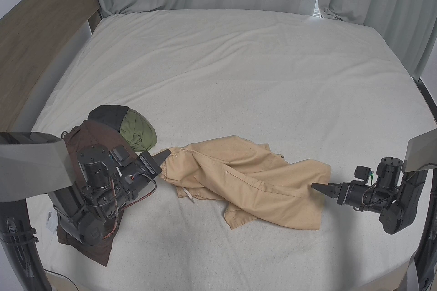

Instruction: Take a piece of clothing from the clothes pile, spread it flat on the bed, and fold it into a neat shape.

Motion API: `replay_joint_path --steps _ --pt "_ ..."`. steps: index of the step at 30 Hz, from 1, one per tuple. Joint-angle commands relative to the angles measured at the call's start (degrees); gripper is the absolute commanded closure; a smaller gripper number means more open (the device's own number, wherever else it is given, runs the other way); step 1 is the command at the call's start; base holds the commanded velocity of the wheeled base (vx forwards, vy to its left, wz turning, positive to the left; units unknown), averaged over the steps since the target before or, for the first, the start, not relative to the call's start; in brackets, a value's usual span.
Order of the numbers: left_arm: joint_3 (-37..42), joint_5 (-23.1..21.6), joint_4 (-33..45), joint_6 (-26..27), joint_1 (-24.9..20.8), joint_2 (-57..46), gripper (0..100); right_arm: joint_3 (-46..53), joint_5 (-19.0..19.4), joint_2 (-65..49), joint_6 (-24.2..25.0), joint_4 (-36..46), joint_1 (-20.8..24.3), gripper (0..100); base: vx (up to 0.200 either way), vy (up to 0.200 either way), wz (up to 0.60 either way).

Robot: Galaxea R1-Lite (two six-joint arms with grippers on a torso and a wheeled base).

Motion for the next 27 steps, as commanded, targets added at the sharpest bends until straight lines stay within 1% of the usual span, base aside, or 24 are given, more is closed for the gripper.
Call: replay_joint_path --steps 1,12,22,27 --pt "0.00 0.01 -0.10 0.07 -0.01 0.01 100 1.31 0.13 0.86 -0.51 -0.06 1.24 0 0.000 0.000 0.00" --pt "-0.08 0.01 -0.01 -0.02 0.08 0.10 100 3.86 0.22 0.42 -0.78 -0.15 3.09 0 0.000 0.000 0.00" --pt "-0.08 0.01 -0.01 -0.02 0.17 0.10 100 6.85 0.40 -0.81 -0.87 -0.23 6.86 0 0.000 0.000 0.00" --pt "-0.08 0.10 -0.10 -0.02 0.26 0.10 100 7.64 1.80 -1.69 -0.87 -0.23 7.83 0 0.000 0.000 0.00"
